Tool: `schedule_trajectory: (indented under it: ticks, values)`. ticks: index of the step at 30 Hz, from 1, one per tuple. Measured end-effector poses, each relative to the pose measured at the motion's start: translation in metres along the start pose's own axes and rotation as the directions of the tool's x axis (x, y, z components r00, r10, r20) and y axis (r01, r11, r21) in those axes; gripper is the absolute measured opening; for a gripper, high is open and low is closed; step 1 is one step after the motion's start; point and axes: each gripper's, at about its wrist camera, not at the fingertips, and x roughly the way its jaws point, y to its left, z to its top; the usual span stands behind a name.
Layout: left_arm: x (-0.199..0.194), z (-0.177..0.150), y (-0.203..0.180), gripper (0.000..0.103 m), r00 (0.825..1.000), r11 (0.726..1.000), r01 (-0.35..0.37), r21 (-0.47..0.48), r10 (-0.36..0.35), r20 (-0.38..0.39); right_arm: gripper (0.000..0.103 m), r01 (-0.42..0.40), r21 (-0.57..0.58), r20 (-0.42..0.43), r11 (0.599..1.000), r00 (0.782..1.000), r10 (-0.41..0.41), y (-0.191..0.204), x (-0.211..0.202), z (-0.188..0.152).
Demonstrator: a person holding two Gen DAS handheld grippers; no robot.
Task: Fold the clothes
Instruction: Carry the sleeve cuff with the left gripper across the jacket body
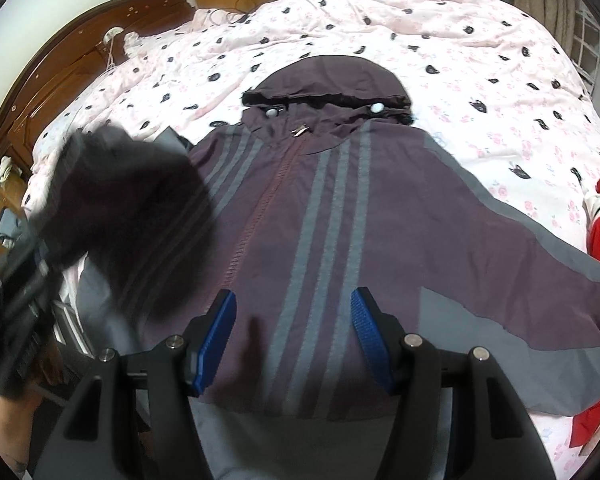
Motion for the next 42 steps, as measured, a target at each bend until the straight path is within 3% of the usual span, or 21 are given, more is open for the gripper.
schedule_trajectory:
  ticks: [12,19,28,31,33,36,37,42]
  values:
    - [0.023,-0.008,-0.034,0.005,0.996,0.997,0.038,0.064,-0.032,-0.088,0.067,0.029,0.047,0.031,0.998,0.999,-0.030,-0.022,-0.007,0.011]
    - [0.033,-0.019,-0.045,0.006,0.981,0.991,0.025,0.128,0.000,-0.192,0.067,0.025,0.037,0.014,0.999,1.000,-0.025,-0.020,-0.001,0.009]
    - [0.028,-0.025,-0.069,0.012,0.975,0.963,-0.022,0.270,0.081,-0.208,0.067,0.031,0.017,0.010,0.999,0.999,-0.031,-0.016,0.003,0.009]
    - [0.020,-0.031,-0.078,0.024,0.974,0.935,-0.082,0.344,0.148,-0.172,0.067,0.035,-0.001,0.015,0.999,0.999,-0.035,-0.013,0.002,0.010]
    - [0.015,-0.033,-0.084,0.042,0.971,0.914,-0.135,0.384,0.199,-0.133,0.067,0.031,-0.015,0.018,0.999,0.999,-0.031,-0.010,0.001,0.011]
    - [0.005,-0.036,-0.095,0.060,0.973,0.883,-0.167,0.438,0.220,-0.073,0.067,0.008,-0.032,0.023,0.999,1.000,-0.007,-0.005,-0.001,0.012]
    - [0.001,-0.038,-0.098,0.062,0.975,0.880,-0.166,0.446,0.215,-0.061,0.067,0.006,-0.037,0.024,0.999,1.000,-0.005,-0.004,-0.001,0.013]
    - [0.006,-0.047,-0.103,0.069,0.944,0.841,-0.261,0.474,0.325,-0.056,0.067,-0.029,-0.048,0.023,0.998,0.999,0.030,-0.001,-0.006,0.013]
